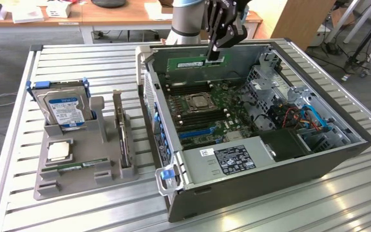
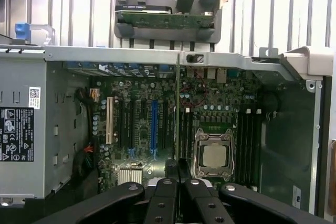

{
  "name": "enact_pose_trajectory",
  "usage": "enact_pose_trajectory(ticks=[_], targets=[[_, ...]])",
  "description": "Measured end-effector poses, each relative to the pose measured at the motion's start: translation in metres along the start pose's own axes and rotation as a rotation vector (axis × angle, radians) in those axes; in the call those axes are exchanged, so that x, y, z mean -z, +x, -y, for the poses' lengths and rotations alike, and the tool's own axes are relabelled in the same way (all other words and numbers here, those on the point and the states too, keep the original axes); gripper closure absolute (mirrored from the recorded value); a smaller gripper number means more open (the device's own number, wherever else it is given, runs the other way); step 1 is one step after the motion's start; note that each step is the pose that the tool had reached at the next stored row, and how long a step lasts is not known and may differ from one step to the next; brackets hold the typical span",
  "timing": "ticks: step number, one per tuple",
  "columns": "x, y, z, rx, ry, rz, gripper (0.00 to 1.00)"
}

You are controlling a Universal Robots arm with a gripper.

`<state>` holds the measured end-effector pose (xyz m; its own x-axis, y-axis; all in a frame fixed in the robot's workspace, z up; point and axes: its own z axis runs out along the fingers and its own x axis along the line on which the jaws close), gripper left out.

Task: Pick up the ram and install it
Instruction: 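Pick up the ram and move it above insertion slot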

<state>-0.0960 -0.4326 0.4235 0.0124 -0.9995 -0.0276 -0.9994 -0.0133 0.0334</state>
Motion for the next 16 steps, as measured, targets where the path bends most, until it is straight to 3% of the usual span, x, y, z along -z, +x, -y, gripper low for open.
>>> enact_pose_trajectory(ticks=[9,16], targets=[[-0.0038,0.0001,0.0002,0.000,0.0000,0.0026,0.88],[-0.0043,0.0002,0.0066,0.000,0.0000,0.0064,0.88]])
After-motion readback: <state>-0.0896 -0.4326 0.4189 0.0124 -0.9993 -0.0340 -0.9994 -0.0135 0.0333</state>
